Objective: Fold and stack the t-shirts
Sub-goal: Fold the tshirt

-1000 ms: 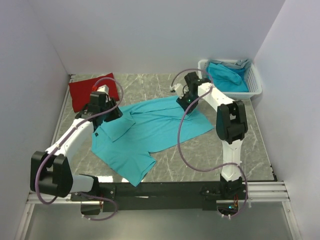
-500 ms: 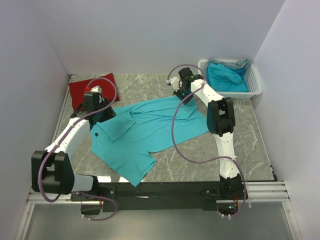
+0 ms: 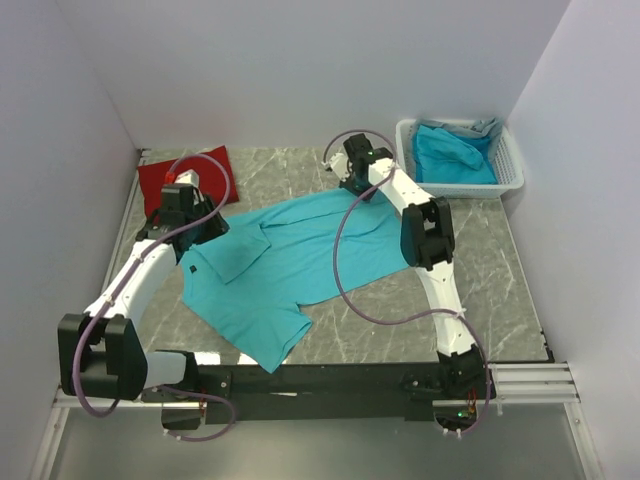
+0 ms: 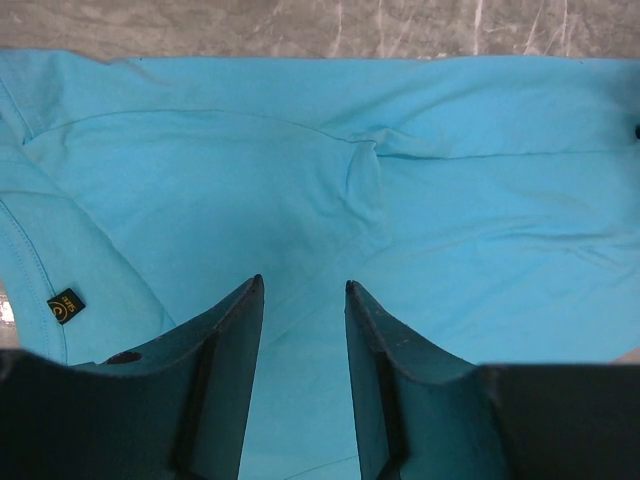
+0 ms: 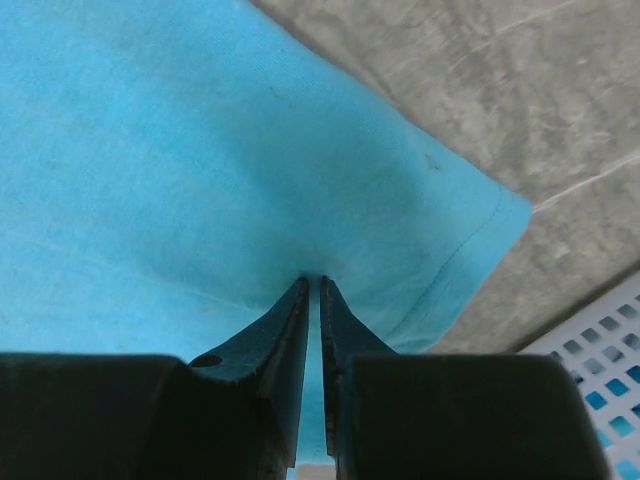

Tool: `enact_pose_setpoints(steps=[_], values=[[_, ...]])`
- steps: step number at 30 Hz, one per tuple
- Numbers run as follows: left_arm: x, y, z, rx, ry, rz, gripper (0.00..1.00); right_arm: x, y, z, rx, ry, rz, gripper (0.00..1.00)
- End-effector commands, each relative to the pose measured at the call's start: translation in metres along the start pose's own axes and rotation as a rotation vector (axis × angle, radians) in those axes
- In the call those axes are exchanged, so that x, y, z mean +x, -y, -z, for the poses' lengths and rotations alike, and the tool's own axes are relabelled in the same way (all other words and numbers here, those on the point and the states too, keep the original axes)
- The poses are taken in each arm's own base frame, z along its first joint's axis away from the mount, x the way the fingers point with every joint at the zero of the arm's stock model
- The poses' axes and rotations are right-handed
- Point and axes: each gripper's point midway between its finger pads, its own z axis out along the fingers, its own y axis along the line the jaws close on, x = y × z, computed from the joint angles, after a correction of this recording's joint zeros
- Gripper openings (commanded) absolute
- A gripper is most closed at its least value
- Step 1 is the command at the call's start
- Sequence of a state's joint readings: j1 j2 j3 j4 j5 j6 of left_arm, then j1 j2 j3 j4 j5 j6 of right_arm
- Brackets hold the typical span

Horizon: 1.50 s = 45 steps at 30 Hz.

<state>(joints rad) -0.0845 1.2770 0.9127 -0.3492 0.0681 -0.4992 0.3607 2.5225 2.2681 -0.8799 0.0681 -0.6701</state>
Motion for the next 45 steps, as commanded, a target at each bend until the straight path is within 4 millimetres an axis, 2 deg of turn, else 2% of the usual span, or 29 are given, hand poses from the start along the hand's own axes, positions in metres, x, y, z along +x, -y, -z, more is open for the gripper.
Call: enact_pose_setpoints(steps=[1,8,19,20,22,23,24,25,27,28,29,31,32,33,34,35,36,37,38,39,40,41,42,43,44,45], values=[[-0.002,0.002,0.010,0.028,0.018,-0.018,0.45,0.001,0.004,-0.007,0.027,-0.037,0.030,0.17],[-0.002,-0.001,0.011,0.027,0.020,-0.006,0.45,-0.003,0.023,-0.016,0.140,-0.046,0.034,0.17],[-0.007,-0.002,0.010,0.025,0.022,0.016,0.45,-0.029,0.049,-0.017,0.255,0.029,0.042,0.19],[-0.009,-0.002,0.011,0.023,0.030,0.017,0.45,-0.039,0.056,-0.006,0.277,0.074,0.028,0.19],[-0.010,-0.004,0.011,0.017,0.034,0.017,0.45,-0.042,0.057,0.002,0.295,0.102,0.019,0.20],[-0.011,-0.005,0.010,0.015,0.033,0.022,0.45,-0.055,0.070,0.026,0.337,0.164,0.006,0.20],[-0.011,-0.006,0.009,0.013,0.033,0.029,0.45,-0.058,0.070,0.033,0.340,0.182,0.005,0.20],[-0.011,-0.006,0.009,0.011,0.030,0.039,0.45,-0.066,0.077,0.053,0.361,0.219,-0.005,0.20],[-0.010,-0.007,0.008,0.016,0.021,0.056,0.45,-0.077,0.082,0.076,0.364,0.266,-0.014,0.22],[-0.009,-0.005,0.008,0.024,0.021,0.067,0.45,-0.082,0.086,0.097,0.372,0.301,-0.027,0.22],[-0.009,-0.002,0.011,0.039,0.021,0.067,0.45,-0.084,0.083,0.106,0.356,0.315,-0.029,0.22],[-0.003,0.008,0.017,0.104,-0.006,0.042,0.45,-0.088,0.066,0.118,0.274,0.364,-0.017,0.29],[-0.002,0.014,0.024,0.135,-0.007,0.031,0.46,-0.092,0.063,0.146,0.257,0.413,-0.021,0.32],[0.000,0.019,0.030,0.161,-0.013,0.018,0.49,-0.082,0.047,0.141,0.200,0.403,-0.015,0.41],[0.010,0.022,0.037,0.186,-0.057,0.005,0.51,-0.091,0.029,0.170,0.119,0.497,0.005,0.46],[0.009,0.028,0.047,0.208,-0.057,-0.007,0.51,-0.087,0.014,0.179,0.057,0.514,0.019,0.56],[0.016,0.035,0.053,0.228,-0.080,-0.025,0.52,-0.075,-0.010,0.174,-0.032,0.509,0.029,0.59],[0.023,0.041,0.059,0.243,-0.106,-0.040,0.53,-0.080,-0.030,0.208,-0.118,0.605,0.060,0.63],[0.033,0.047,0.069,0.254,-0.137,-0.055,0.54,-0.074,-0.047,0.218,-0.182,0.633,0.077,0.68],[0.049,0.061,0.077,0.285,-0.176,-0.095,0.55,-0.058,-0.069,0.213,-0.249,0.619,0.080,0.70],[0.058,0.069,0.083,0.299,-0.196,-0.114,0.55,-0.054,-0.077,0.244,-0.253,0.687,0.098,0.72],[0.069,0.071,0.091,0.295,-0.219,-0.130,0.56,-0.054,-0.089,0.258,-0.295,0.750,0.118,0.74],[0.087,0.081,0.099,0.321,-0.259,-0.168,0.56,-0.038,-0.105,0.249,-0.328,0.731,0.107,0.77],[0.098,0.083,0.104,0.323,-0.287,-0.167,0.57,-0.032,-0.108,0.276,-0.303,0.790,0.114,0.80],[0.106,0.085,0.113,0.332,-0.294,-0.180,0.57,-0.029,-0.107,0.283,-0.284,0.828,0.117,0.82],[0.128,0.083,0.120,0.326,-0.347,-0.218,0.59,-0.014,-0.117,0.275,-0.301,0.809,0.099,0.86]])
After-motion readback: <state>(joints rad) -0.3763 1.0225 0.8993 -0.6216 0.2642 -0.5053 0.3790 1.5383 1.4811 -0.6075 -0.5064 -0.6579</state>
